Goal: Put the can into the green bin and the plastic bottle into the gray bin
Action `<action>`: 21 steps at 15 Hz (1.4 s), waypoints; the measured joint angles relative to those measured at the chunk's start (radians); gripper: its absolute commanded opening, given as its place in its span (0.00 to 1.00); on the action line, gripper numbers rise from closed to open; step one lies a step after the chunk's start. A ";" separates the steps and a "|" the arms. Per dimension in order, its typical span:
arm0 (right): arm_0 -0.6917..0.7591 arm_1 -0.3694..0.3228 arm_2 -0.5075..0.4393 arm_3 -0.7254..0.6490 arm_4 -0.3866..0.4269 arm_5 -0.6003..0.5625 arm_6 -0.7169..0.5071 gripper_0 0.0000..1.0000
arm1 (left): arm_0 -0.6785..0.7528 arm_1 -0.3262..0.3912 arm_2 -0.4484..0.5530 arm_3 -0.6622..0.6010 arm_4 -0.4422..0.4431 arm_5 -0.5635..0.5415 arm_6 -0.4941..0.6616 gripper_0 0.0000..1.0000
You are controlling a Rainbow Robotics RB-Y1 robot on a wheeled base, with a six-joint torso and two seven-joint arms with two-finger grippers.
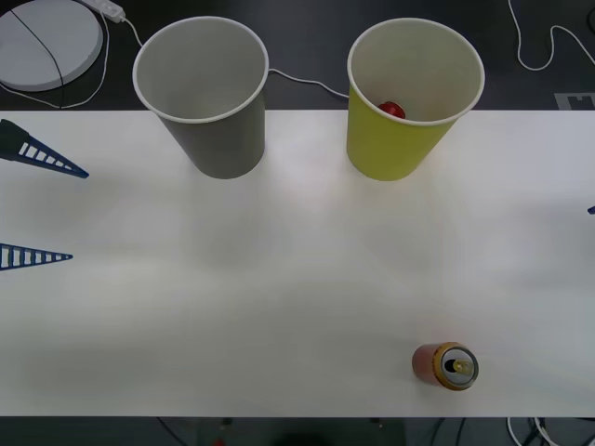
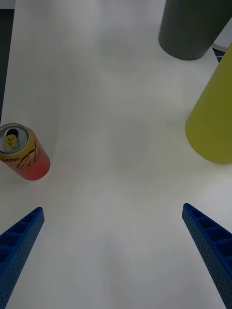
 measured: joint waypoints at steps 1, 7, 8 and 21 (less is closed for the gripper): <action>0.000 0.000 0.000 0.000 0.000 0.000 0.000 1.00 | 0.000 0.000 0.000 0.000 0.000 0.000 0.000 1.00; 0.026 0.006 0.008 0.012 -0.005 0.000 0.002 1.00 | 0.000 0.000 0.000 0.000 0.000 0.000 0.000 1.00; 0.032 -0.006 0.012 0.014 -0.015 0.000 0.003 1.00 | 0.000 0.000 0.000 0.000 0.000 0.000 0.000 1.00; -0.025 -0.028 0.161 0.321 -0.086 0.000 0.408 1.00 | 0.000 0.000 0.000 0.000 0.000 0.000 0.000 1.00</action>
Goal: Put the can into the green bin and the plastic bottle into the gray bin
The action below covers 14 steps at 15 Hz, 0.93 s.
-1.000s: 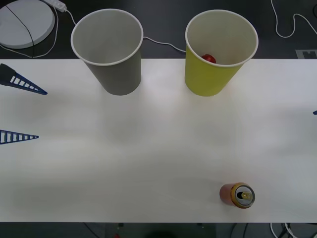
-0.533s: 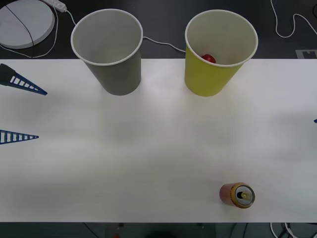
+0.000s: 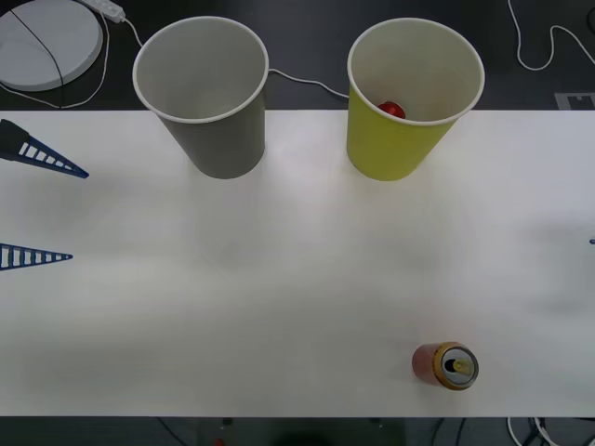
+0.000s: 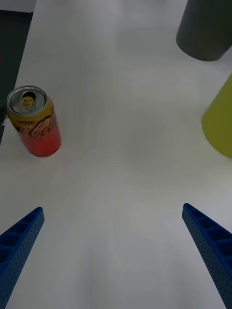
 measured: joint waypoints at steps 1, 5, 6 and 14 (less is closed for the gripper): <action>-0.015 0.000 0.023 0.037 -0.007 0.000 0.034 1.00 | 0.000 0.000 0.000 0.000 0.000 0.000 0.000 1.00; -0.082 0.000 0.104 0.192 -0.013 0.000 0.165 1.00 | 0.000 0.000 0.000 0.000 0.000 0.000 0.000 1.00; -0.091 0.000 0.122 0.219 -0.013 0.000 0.193 1.00 | 0.000 0.000 0.000 0.000 0.000 0.000 0.000 1.00; -0.121 0.001 0.360 0.381 -0.098 0.000 0.385 1.00 | 0.000 0.000 0.000 0.000 0.000 0.000 0.000 1.00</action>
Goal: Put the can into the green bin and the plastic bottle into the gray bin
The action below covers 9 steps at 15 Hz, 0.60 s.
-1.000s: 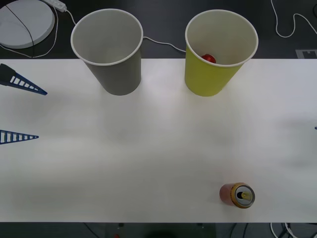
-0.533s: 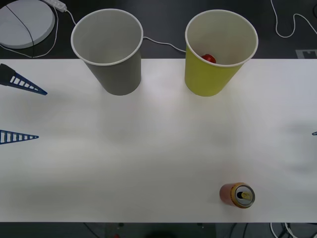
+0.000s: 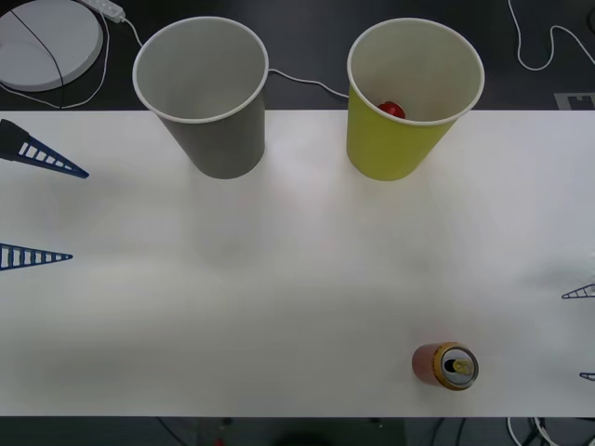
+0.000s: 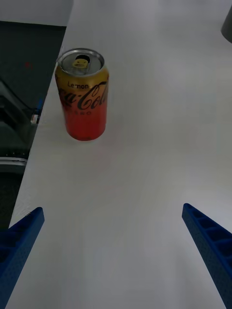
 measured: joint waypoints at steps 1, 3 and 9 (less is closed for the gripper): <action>-0.010 0.000 0.042 0.029 -0.025 0.000 0.029 1.00 | 0.000 0.000 0.000 0.000 0.000 0.000 0.000 1.00; -0.032 0.000 0.149 0.087 -0.099 0.000 0.089 1.00 | 0.000 0.000 0.000 0.000 0.000 0.000 0.000 1.00; -0.066 0.057 0.351 0.171 -0.278 0.000 0.137 1.00 | 0.000 0.000 0.000 0.000 0.000 0.000 0.000 1.00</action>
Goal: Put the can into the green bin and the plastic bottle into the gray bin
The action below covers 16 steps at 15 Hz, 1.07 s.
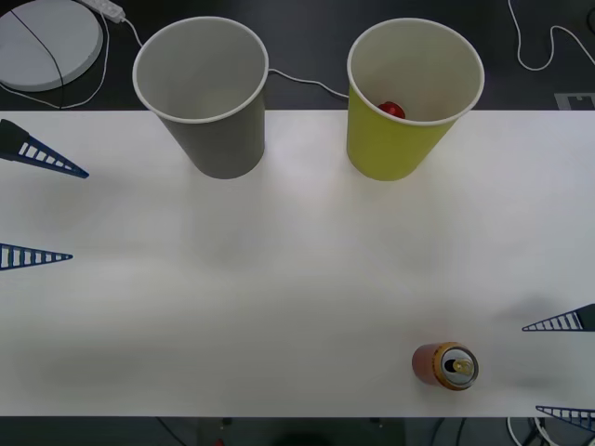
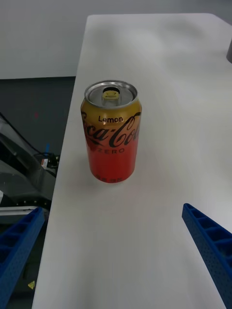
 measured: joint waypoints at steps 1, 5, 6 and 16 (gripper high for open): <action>0.000 0.016 0.003 0.006 -0.008 0.000 0.000 1.00 | 0.000 0.000 0.000 0.000 0.000 0.000 0.000 1.00; 0.000 0.084 0.003 0.023 -0.029 0.000 -0.005 1.00 | 0.000 0.000 0.000 0.000 0.000 0.000 0.000 1.00; 0.000 0.098 0.003 0.024 -0.032 0.000 -0.005 1.00 | 0.000 0.000 0.000 0.000 0.000 0.000 0.000 1.00; -0.005 0.234 0.002 0.033 -0.050 0.000 -0.015 1.00 | 0.000 0.000 0.000 0.000 0.000 0.000 0.000 1.00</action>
